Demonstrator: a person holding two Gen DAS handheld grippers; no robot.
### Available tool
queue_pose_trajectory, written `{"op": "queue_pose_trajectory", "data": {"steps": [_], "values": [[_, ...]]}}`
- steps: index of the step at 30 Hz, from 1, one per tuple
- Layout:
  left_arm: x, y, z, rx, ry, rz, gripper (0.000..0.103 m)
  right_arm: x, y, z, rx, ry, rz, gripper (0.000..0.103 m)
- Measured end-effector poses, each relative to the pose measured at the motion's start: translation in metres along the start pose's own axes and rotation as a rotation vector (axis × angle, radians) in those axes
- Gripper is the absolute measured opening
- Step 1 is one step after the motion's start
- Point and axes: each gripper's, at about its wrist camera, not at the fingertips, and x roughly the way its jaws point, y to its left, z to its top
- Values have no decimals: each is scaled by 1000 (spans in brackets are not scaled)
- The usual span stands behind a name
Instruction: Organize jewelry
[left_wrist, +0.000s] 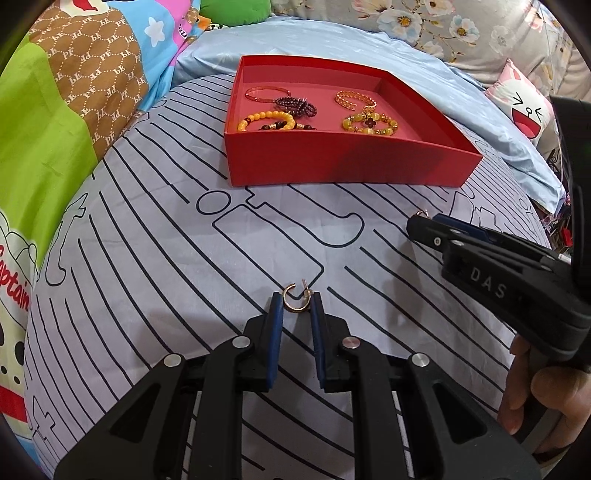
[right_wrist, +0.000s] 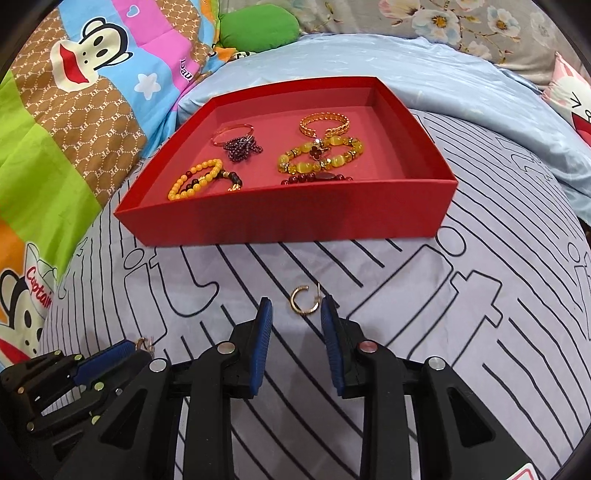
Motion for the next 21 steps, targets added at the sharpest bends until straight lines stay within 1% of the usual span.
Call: {"op": "queue_pose_trajectory", "data": {"steps": [2,9,10,11,12,17,21], "values": [[0,0,0,0,1,-1,15,0,-1,0,-1,-1,-6,16],[-2,3,4,-24,12,-17,15,-12,-8,-4,19,-12,5,16],[-3,3,4,-25,10,-19,13,-16,-9,-5,23,-18,9,16],[-5,3,6,-25,7,-22,6,-21,-10,-5,27,-25,15,16],[-6,2,8,-25,9,-26,3,-26,-11,-5,30,-31,18,16],[-18,-2,23,-8,-32,-33,3,-47,-12,2,31,-69,28,16],[-28,-1,33,-5,-60,-41,3,-56,-16,3,35,-87,28,16]]}}
